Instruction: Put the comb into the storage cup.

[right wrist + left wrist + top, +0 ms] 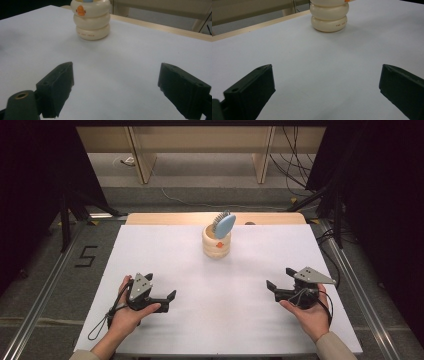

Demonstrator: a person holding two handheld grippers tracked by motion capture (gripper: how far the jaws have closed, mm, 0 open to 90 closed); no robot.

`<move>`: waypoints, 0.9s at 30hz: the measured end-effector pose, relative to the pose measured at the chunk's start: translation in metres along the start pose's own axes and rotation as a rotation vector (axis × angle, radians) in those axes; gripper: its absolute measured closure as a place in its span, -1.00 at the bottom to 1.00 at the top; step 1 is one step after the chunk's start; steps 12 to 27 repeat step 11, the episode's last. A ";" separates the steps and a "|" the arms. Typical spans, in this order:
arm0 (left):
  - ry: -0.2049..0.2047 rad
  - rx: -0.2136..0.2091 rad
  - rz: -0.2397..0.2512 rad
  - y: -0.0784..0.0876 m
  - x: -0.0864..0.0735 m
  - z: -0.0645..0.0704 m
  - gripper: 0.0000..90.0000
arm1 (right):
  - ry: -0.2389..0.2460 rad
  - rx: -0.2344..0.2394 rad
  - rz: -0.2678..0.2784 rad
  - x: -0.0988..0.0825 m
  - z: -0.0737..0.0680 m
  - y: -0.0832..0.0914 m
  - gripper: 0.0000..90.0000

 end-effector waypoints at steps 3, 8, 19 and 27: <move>-0.001 0.000 0.000 0.000 0.000 0.000 -1.00 | -0.003 -0.002 0.003 0.000 0.000 0.000 -0.68; -0.001 -0.002 -0.002 -0.001 -0.001 0.001 -1.00 | 0.018 -0.009 0.002 -0.001 0.001 0.000 -0.67; -0.001 -0.002 -0.002 -0.001 -0.001 0.001 -1.00 | 0.017 -0.009 0.007 -0.001 0.001 0.000 -0.66; -0.001 -0.002 -0.002 -0.001 -0.001 0.001 -1.00 | 0.017 -0.009 0.007 -0.001 0.001 0.000 -0.66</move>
Point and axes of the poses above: each handheld gripper's, and its own axes: y roughly backward along the jaws, x roughly out of its top, z roughly to its right, the point moved 5 cm from there along -y, roughly forward along the jaws, and after that the axes turned 10 degrees about y, right-handed, at the moved point
